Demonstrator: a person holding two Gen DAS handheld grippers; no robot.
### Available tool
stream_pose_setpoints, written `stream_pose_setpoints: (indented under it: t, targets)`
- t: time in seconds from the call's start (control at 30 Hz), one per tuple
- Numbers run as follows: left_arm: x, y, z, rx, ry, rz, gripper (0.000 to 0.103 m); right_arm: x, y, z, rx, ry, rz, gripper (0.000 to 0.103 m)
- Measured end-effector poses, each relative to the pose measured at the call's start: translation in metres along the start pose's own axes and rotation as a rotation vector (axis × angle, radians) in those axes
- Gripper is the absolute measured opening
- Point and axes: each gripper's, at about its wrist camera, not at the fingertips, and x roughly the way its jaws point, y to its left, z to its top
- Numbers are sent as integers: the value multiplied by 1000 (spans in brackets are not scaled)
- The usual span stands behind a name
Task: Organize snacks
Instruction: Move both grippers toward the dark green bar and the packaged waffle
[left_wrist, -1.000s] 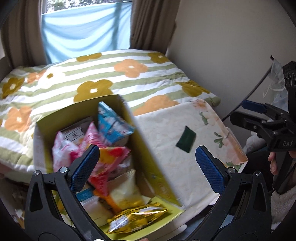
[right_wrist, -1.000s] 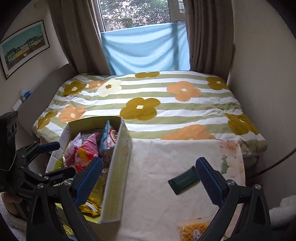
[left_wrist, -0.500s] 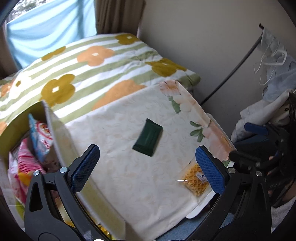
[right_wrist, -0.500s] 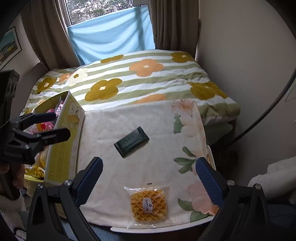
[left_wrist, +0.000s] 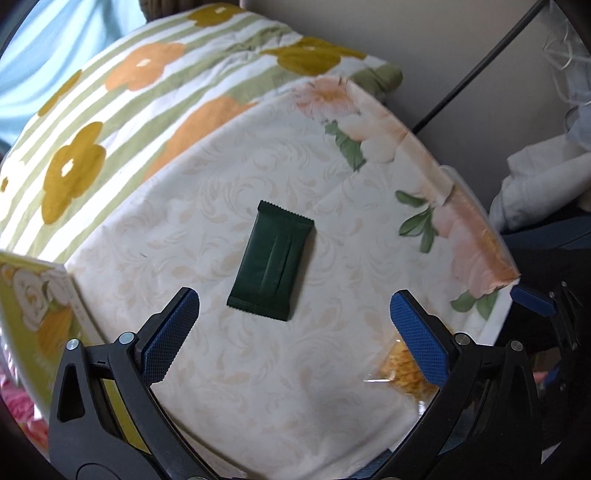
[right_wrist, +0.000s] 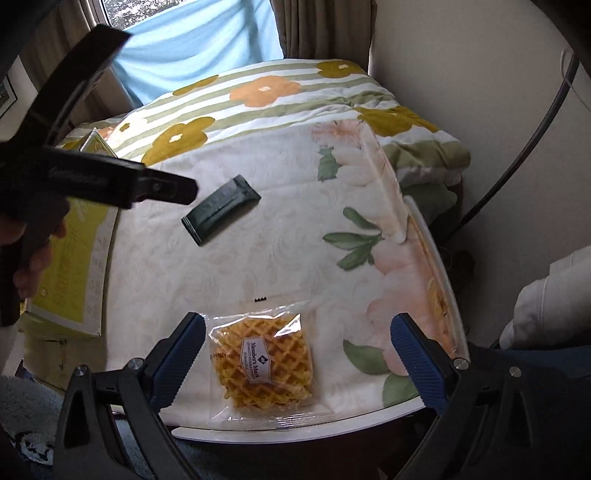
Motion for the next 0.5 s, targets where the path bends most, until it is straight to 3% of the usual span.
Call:
stream_pose_setpoints:
  t: [0.2, 0.3, 0.5]
  targets:
    - [46, -2, 18, 100, 108, 48, 91, 24, 9, -18, -5, 19, 22, 100]
    - [63, -4, 21, 152, 149, 69, 81, 30, 14, -25, -34, 20, 3, 100]
    - [82, -3, 20, 205, 180, 80, 69, 36, 22, -33, -30, 11, 15, 100]
